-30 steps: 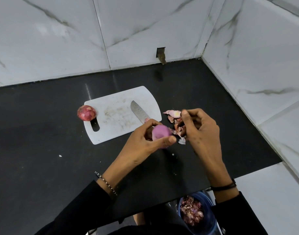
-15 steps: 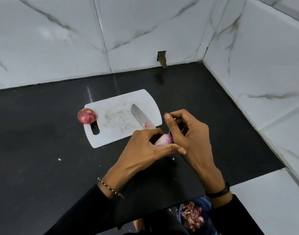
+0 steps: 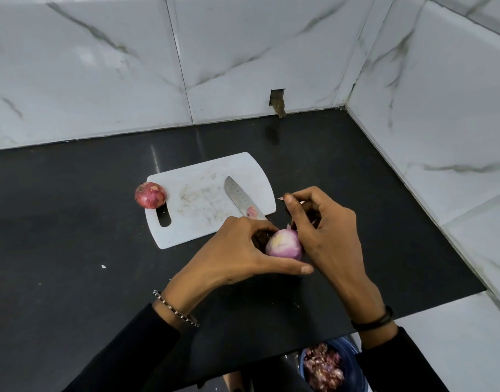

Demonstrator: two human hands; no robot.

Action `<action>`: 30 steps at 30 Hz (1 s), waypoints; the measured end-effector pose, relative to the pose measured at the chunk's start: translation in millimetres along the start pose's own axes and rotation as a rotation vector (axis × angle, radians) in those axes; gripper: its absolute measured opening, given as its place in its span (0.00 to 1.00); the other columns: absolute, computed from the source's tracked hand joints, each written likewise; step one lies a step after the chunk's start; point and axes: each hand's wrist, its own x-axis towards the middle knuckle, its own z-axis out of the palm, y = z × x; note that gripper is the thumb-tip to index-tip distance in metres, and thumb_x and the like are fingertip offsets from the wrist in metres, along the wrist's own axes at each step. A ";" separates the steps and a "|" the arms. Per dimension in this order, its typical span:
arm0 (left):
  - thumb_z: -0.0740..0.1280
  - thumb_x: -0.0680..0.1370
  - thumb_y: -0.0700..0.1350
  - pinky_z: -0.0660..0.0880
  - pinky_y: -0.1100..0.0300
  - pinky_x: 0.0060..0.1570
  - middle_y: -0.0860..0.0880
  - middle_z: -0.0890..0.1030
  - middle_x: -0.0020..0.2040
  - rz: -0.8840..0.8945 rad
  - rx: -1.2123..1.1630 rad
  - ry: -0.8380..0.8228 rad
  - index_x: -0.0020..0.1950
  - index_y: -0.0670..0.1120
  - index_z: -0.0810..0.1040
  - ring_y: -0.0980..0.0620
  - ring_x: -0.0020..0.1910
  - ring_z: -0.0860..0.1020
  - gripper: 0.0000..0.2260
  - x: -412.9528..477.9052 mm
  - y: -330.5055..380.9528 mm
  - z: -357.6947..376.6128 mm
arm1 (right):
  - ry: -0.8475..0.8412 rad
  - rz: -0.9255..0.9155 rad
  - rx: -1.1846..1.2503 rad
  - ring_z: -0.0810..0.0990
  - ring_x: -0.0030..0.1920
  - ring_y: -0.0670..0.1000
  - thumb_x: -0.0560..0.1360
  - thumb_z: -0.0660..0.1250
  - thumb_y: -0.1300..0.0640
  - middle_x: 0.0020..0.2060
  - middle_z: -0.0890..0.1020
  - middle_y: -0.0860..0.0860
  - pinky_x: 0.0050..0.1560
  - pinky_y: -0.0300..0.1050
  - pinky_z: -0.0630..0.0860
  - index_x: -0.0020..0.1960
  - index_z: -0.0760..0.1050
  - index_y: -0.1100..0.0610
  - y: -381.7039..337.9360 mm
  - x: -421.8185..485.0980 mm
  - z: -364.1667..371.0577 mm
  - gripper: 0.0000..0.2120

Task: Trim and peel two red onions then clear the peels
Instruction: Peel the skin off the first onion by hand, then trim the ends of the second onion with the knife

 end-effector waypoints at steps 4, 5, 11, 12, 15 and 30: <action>0.76 0.57 0.72 0.80 0.50 0.41 0.54 0.83 0.38 -0.018 0.169 0.041 0.44 0.53 0.83 0.56 0.38 0.81 0.27 3.4 -0.6 0.9 | 0.032 0.020 -0.086 0.81 0.36 0.46 0.81 0.66 0.48 0.33 0.80 0.43 0.41 0.53 0.80 0.49 0.78 0.52 4.4 -1.1 9.0 0.08; 0.76 0.58 0.72 0.79 0.51 0.40 0.54 0.83 0.36 -0.010 0.212 0.056 0.43 0.53 0.82 0.57 0.37 0.80 0.27 3.7 -0.7 1.9 | 0.040 0.023 -0.123 0.81 0.35 0.47 0.81 0.65 0.47 0.33 0.81 0.44 0.39 0.52 0.79 0.49 0.78 0.51 5.5 -0.7 11.6 0.08; 0.70 0.59 0.77 0.76 0.58 0.39 0.57 0.81 0.39 -0.003 0.428 0.116 0.47 0.55 0.80 0.59 0.38 0.77 0.30 4.2 -13.6 7.8 | 0.003 0.130 -0.196 0.80 0.35 0.46 0.80 0.64 0.45 0.31 0.81 0.45 0.40 0.48 0.79 0.49 0.78 0.49 18.5 8.0 21.8 0.09; 0.69 0.60 0.78 0.77 0.59 0.41 0.57 0.81 0.41 -0.014 0.444 0.129 0.49 0.55 0.80 0.60 0.40 0.77 0.31 2.9 -17.5 7.3 | -0.013 0.162 -0.162 0.81 0.35 0.46 0.80 0.64 0.44 0.32 0.81 0.45 0.41 0.50 0.80 0.49 0.78 0.49 23.0 9.6 22.4 0.09; 0.69 0.62 0.77 0.74 0.64 0.39 0.60 0.80 0.41 -0.060 0.415 0.208 0.49 0.58 0.79 0.62 0.41 0.77 0.28 -2.8 -29.7 -0.4 | -0.062 0.199 -0.167 0.82 0.36 0.48 0.79 0.64 0.44 0.34 0.82 0.45 0.43 0.53 0.81 0.50 0.78 0.47 32.1 14.1 26.1 0.08; 0.63 0.68 0.76 0.69 0.57 0.32 0.54 0.75 0.35 -0.339 0.642 0.571 0.40 0.51 0.71 0.53 0.35 0.75 0.27 2.4 -96.5 -48.2 | -0.295 0.138 -0.455 0.79 0.47 0.48 0.77 0.64 0.34 0.49 0.78 0.46 0.46 0.53 0.81 0.55 0.76 0.50 47.5 30.3 87.4 0.20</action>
